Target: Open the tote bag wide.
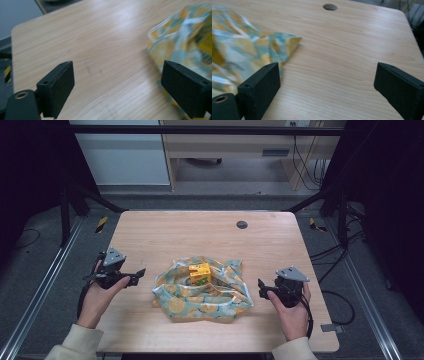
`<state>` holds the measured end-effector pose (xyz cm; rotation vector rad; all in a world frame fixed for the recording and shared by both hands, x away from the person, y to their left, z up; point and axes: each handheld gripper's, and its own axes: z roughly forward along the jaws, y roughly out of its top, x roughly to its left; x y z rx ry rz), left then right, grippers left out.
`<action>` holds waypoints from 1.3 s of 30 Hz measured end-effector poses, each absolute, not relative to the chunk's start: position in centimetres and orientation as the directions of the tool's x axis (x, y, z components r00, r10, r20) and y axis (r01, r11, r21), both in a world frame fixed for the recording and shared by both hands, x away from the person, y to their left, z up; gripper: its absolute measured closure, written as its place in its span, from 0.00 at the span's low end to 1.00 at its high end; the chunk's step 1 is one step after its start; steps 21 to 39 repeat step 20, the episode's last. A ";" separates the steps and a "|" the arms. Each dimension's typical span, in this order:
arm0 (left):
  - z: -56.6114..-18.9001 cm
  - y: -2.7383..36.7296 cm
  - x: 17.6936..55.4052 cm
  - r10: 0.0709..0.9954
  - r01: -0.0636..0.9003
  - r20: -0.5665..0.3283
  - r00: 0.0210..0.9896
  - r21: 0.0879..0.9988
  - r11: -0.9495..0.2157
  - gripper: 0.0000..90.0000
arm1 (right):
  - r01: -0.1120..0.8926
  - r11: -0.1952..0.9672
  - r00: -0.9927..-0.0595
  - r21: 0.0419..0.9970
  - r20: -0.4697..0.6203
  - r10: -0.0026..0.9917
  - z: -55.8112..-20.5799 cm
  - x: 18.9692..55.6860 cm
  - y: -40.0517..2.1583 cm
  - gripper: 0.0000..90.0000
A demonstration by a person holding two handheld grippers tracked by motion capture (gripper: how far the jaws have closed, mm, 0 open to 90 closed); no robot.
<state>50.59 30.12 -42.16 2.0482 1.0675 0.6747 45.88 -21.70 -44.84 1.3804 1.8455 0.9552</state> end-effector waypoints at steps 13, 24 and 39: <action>-46.2 31.8 51.9 0.835 0.553 0.170 0.523 0.677 -0.485 0.08 | 0.656 0.166 -0.238 0.737 -0.007 0.971 -47.4 47.4 -22.1 0.08; -46.5 31.7 51.9 0.830 0.572 0.147 0.538 0.660 -0.487 0.08 | 0.680 0.148 -0.245 0.718 0.032 0.969 -47.8 47.3 -22.0 0.10; -46.5 31.7 51.9 0.830 0.572 0.147 0.538 0.660 -0.487 0.08 | 0.680 0.148 -0.245 0.718 0.032 0.969 -47.8 47.3 -22.0 0.10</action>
